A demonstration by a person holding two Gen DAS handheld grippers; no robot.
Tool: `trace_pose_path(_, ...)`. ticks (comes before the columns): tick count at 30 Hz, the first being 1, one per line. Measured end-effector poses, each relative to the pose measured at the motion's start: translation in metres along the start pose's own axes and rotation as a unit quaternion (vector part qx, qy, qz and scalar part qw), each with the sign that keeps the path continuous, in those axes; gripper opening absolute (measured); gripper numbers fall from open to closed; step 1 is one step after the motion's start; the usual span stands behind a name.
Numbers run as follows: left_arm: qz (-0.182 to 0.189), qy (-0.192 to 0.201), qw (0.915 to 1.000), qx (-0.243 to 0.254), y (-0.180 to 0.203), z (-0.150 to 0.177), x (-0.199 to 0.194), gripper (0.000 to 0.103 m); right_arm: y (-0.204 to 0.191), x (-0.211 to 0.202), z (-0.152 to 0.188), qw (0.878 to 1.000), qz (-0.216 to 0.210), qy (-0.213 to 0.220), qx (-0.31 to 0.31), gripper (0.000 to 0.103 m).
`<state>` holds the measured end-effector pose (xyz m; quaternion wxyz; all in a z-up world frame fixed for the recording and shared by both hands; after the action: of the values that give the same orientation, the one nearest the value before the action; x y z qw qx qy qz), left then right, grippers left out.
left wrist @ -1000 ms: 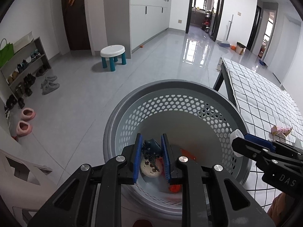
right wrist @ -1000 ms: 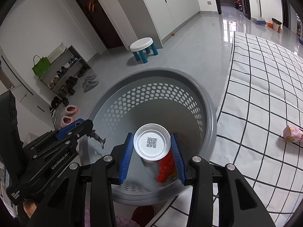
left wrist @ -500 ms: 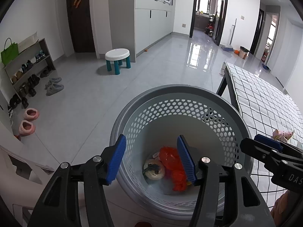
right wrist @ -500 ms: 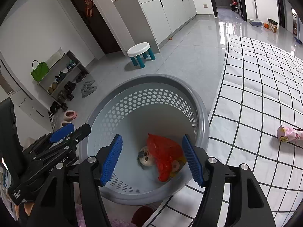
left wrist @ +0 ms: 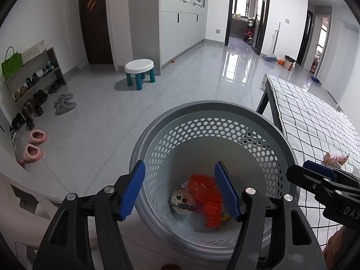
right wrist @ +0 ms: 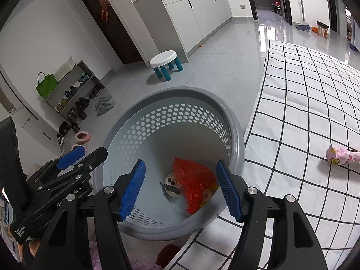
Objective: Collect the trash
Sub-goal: 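Move both tools back over the mattress toward the wrapper and wipes pack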
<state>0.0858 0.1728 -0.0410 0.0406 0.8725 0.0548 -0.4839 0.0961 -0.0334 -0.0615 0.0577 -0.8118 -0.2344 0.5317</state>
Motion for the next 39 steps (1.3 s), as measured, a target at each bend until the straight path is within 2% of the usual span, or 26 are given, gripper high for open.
trace_pose_path(10,0.002,0.004,1.0,0.005,0.007,0.005,-0.004,0.067,0.005,-0.012,0.005,1.0,0.011,0.009,0.002,0.063)
trace_pose_path(20,0.005,0.01,0.9997,0.024,0.025,0.008,-0.01,0.067,0.029,-0.034,0.014,0.999,0.024,0.027,0.021,0.063)
trace_pose_path(30,0.016,0.019,0.9984,0.051,0.056,0.014,-0.021,0.067,0.071,-0.067,0.031,0.997,0.043,0.05,0.045,0.063)
trace_pose_path(39,0.041,0.02,0.9959,0.079,0.097,0.025,-0.031,0.068,0.115,-0.101,0.052,0.992,0.056,0.071,0.086,0.064)
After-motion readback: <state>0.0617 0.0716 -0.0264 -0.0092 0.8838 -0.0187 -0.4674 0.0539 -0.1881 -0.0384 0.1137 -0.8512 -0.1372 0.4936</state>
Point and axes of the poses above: each gripper's, at about its wrist camera, not at the fingertips, and x roughly the way its jaws point, y to its right, z to its underside, the point moved 2 cm from there along x, roughly the way its jaws point, and after that the axes turned 11 degrees about -y, right-handed, at the moved point
